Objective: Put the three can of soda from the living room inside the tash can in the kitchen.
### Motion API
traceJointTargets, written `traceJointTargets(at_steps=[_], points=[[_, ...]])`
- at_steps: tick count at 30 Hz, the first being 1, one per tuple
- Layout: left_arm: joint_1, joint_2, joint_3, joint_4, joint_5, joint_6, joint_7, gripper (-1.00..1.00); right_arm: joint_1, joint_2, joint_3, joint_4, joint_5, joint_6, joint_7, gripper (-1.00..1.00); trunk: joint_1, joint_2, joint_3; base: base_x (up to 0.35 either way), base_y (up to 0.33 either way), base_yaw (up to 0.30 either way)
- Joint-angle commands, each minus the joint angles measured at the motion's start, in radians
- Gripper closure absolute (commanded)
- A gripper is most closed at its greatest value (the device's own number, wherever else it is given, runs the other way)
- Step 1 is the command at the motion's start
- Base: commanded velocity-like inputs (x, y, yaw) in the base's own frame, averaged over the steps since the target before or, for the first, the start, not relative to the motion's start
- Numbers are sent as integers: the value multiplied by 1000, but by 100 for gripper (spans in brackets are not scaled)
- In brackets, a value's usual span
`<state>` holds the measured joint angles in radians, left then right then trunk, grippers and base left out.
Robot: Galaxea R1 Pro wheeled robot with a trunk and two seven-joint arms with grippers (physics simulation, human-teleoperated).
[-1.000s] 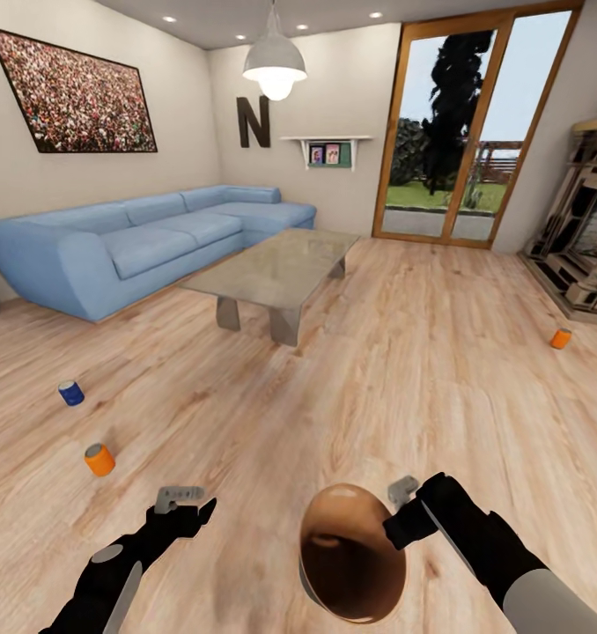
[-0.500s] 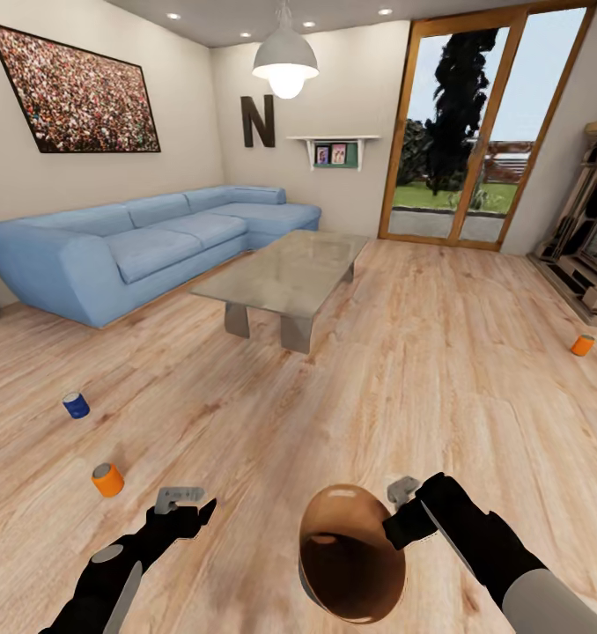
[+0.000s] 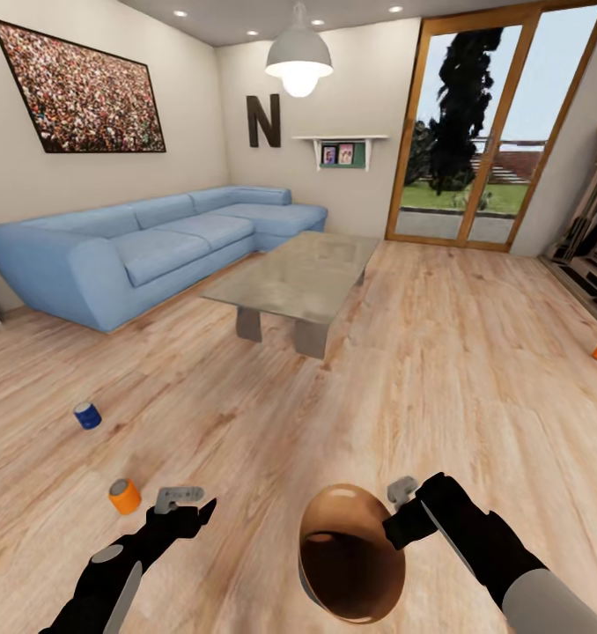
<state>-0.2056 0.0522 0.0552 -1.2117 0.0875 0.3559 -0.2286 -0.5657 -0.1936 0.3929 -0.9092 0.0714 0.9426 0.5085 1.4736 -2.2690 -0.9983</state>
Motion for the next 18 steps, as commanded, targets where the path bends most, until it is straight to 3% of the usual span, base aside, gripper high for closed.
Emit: traceJointTargets(at_steps=[1,18], points=[[0,0,0,0,0,0,0,-100,0,0,0,0,-24,5,3,100,0,0,0,140,275,0],[0,0,0,-2,0,0,0,-100,0,-1,-2,0,-29,5,8,100,0,0,0,118,275,0]])
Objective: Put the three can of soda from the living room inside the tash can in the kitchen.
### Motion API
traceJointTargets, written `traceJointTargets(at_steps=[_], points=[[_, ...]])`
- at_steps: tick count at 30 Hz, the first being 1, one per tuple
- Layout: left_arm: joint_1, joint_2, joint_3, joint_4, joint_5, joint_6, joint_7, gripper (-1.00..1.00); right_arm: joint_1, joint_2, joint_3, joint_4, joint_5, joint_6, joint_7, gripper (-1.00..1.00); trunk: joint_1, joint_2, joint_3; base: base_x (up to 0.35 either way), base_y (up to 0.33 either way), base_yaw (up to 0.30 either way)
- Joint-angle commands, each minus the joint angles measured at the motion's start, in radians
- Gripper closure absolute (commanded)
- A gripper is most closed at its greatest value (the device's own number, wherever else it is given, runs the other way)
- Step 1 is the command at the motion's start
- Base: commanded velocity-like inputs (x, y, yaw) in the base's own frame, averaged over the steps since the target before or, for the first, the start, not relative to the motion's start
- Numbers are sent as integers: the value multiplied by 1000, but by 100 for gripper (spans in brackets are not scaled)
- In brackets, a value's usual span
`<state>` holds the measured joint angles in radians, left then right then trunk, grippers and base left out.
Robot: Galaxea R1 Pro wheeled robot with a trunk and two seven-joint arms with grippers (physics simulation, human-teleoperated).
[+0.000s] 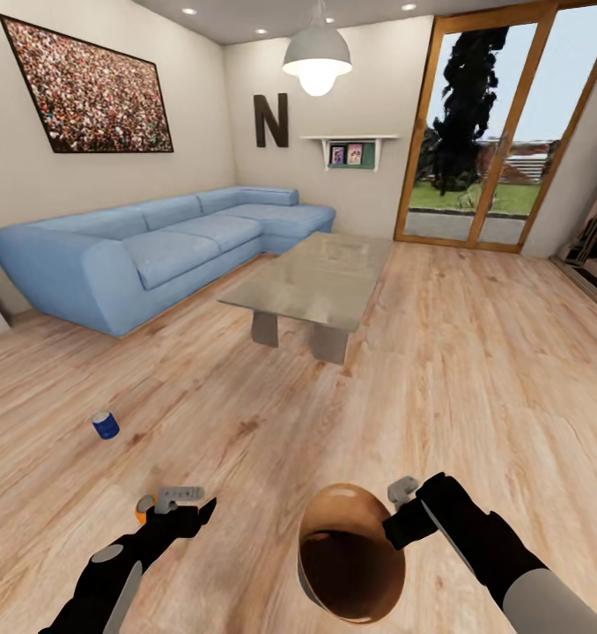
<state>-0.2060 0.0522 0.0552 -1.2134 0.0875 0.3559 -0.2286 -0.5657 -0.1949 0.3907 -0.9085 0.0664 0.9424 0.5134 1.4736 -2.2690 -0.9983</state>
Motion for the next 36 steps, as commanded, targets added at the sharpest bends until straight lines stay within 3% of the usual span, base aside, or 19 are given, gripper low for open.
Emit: traceJointTargets(at_steps=[1,27,36], points=[[0,0,0,0,0,0,0,-100,0,0,0,0,-25,6,3,100,0,0,0,112,276,0],[0,0,0,1,0,-2,1,-100,0,-1,-11,-1,-31,6,4,100,0,0,0,113,270,0],[0,0,0,2,0,-2,2,-100,0,0,-10,-1,-31,6,4,100,0,0,0,180,147,0]])
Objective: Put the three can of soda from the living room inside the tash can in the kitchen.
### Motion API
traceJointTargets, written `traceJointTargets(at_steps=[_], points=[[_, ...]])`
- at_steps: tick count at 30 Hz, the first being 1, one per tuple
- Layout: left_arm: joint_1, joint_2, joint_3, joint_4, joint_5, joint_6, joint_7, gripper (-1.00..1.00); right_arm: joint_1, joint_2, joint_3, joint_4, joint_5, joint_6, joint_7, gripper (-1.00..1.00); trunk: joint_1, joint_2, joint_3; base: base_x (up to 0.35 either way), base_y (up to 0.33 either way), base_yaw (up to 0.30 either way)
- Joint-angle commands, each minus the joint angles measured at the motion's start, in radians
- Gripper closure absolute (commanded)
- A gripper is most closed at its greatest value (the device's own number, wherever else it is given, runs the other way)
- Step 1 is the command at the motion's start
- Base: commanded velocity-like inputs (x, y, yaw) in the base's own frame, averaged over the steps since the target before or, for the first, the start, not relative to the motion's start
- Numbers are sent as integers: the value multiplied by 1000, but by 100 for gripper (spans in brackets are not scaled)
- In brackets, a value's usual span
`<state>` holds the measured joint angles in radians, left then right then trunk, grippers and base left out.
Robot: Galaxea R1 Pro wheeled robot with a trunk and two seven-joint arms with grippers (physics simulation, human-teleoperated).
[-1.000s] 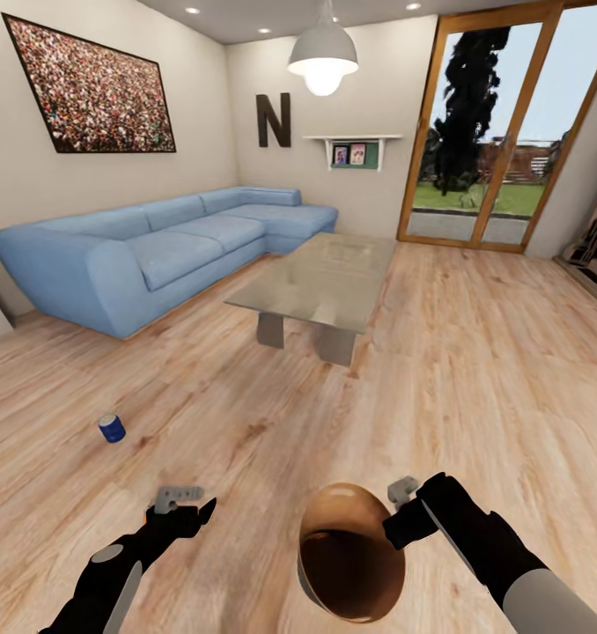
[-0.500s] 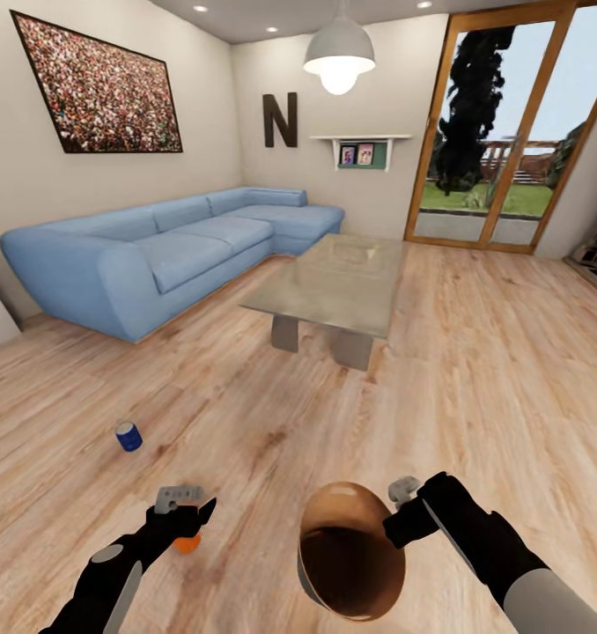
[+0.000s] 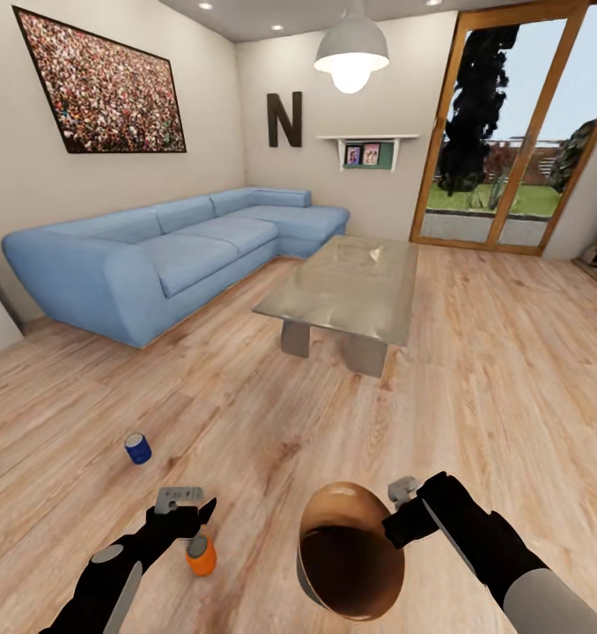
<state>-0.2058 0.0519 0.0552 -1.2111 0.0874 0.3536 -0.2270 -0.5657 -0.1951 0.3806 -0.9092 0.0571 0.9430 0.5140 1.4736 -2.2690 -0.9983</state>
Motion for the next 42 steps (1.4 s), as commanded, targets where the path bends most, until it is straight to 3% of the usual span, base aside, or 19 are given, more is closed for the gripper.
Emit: traceJointTargets(at_steps=[1,14,32,34,36,42], points=[[0,0,0,0,0,0,0,-100,0,0,0,0,-22,5,3,100,0,0,0,283,32,0],[0,0,0,-1,0,1,-1,-100,0,0,1,0,-22,5,3,100,0,0,0,277,82,0],[0,-1,0,4,-4,0,7,-100,0,-2,-3,-1,-21,5,2,100,0,0,0,33,219,0],[-1,-1,0,6,-6,0,10,-100,-1,-6,-21,-2,-20,5,3,100,0,0,0,1,23,0],[-1,-2,-1,12,-12,0,12,-100,-2,-11,-69,-3,-16,5,2,100,8,-14,-6,0,8,0],[-1,-3,-4,37,-13,-2,14,-100,-20,-16,-96,-9,-10,18,-2,100,31,-56,-25,0,3,0]])
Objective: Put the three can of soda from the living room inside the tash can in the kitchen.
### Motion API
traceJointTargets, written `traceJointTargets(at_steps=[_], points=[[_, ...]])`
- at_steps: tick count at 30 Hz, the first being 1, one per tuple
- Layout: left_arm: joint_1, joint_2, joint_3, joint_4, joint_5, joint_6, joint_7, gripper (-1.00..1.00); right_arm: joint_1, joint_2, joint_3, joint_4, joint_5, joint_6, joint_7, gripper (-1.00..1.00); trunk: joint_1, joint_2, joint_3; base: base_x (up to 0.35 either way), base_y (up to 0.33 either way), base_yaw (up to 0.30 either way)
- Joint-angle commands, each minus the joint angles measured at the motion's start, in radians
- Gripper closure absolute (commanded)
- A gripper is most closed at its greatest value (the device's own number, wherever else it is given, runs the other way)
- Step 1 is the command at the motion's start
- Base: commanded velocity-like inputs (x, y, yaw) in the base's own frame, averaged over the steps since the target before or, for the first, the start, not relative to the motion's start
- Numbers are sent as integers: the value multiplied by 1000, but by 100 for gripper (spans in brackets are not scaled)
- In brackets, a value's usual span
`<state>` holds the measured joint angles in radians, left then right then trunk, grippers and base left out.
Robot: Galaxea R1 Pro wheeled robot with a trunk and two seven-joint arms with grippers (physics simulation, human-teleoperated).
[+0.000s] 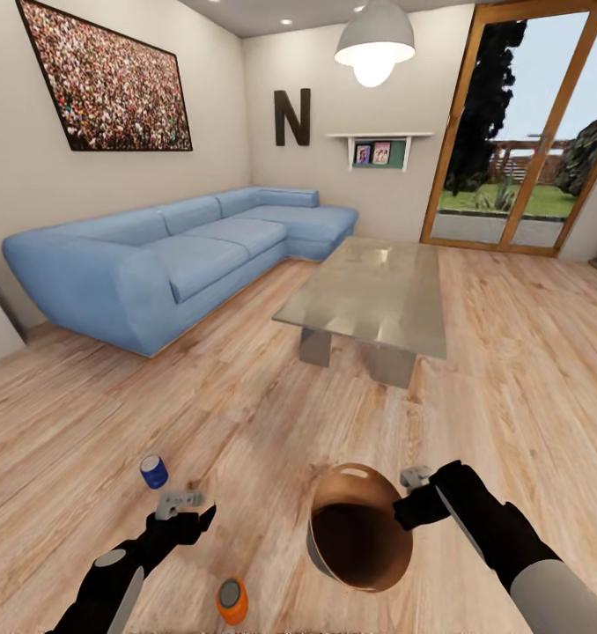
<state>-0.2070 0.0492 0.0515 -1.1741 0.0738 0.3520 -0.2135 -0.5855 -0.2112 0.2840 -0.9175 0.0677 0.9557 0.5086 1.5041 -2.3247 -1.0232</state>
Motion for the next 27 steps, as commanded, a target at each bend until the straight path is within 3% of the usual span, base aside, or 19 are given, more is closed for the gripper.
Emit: traceJointTargets(at_steps=[1,5,9,11,14,16,19,27], points=[[0,-1,-1,7,0,-1,0,-100,-13,-5,-3,-5,-20,10,3,100,4,-7,-3,0,0,0],[0,-4,-2,26,-2,-33,0,-100,-23,-11,-5,-11,-19,13,2,100,19,-35,-16,0,0,0],[-1,-7,-3,159,-1,-162,0,-100,-27,-17,-6,-15,-17,23,1,100,35,-63,-28,0,0,0],[-1,-7,-4,181,-2,-196,0,-100,-28,-17,-6,-15,-17,39,-1,100,42,-77,-35,0,0,0],[-1,-8,-4,244,-3,-298,2,-100,-28,-16,-6,-15,-17,69,-3,100,54,-98,-44,0,0,0],[-3,-8,-3,347,-2,-397,6,-100,-28,-16,-6,-15,-17,82,-5,100,61,-112,-50,0,0,0],[-5,-10,-3,442,-4,-473,10,-100,-28,-17,-6,-15,-17,91,-5,100,73,-133,-60,0,0,0],[-6,-11,-22,480,-7,-530,11,-100,-28,-13,-5,-15,-16,91,-5,100,97,-176,-86,0,0,0]])
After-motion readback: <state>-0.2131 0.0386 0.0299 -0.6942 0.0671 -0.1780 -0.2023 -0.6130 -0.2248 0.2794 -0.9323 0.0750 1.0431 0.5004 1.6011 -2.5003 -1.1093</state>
